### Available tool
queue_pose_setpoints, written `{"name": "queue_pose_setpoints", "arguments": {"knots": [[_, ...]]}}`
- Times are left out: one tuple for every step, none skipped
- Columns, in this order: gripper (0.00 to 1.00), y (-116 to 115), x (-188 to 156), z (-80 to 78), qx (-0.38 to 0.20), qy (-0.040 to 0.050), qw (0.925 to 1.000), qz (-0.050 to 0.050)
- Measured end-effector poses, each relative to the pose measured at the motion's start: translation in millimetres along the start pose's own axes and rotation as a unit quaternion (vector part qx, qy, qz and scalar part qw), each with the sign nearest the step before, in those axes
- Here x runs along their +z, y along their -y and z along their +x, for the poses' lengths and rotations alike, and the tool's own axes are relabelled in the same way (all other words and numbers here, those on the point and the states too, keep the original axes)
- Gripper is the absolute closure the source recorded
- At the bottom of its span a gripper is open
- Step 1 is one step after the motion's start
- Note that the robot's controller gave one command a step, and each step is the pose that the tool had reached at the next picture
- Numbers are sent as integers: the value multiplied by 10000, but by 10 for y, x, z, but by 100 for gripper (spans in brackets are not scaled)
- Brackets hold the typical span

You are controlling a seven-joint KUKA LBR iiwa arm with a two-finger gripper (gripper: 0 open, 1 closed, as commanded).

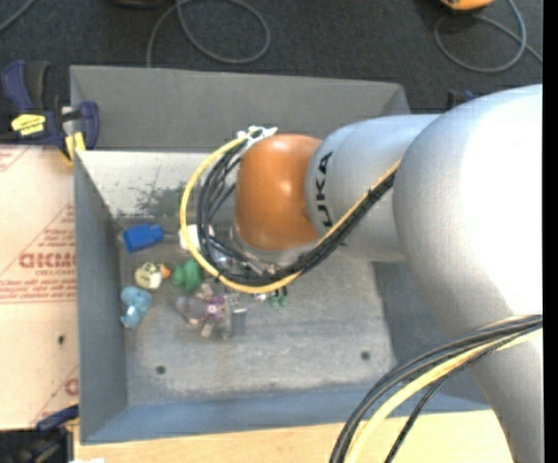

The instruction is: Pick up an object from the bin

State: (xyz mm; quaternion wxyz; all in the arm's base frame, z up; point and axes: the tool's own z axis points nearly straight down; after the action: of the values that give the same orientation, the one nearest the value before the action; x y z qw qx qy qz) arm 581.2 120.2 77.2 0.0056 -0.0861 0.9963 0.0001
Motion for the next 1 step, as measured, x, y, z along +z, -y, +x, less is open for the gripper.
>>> {"name": "queue_pose_setpoints", "arguments": {"knots": [[0, -241, 40, 34, 363, 4, 9993, -2]]}}
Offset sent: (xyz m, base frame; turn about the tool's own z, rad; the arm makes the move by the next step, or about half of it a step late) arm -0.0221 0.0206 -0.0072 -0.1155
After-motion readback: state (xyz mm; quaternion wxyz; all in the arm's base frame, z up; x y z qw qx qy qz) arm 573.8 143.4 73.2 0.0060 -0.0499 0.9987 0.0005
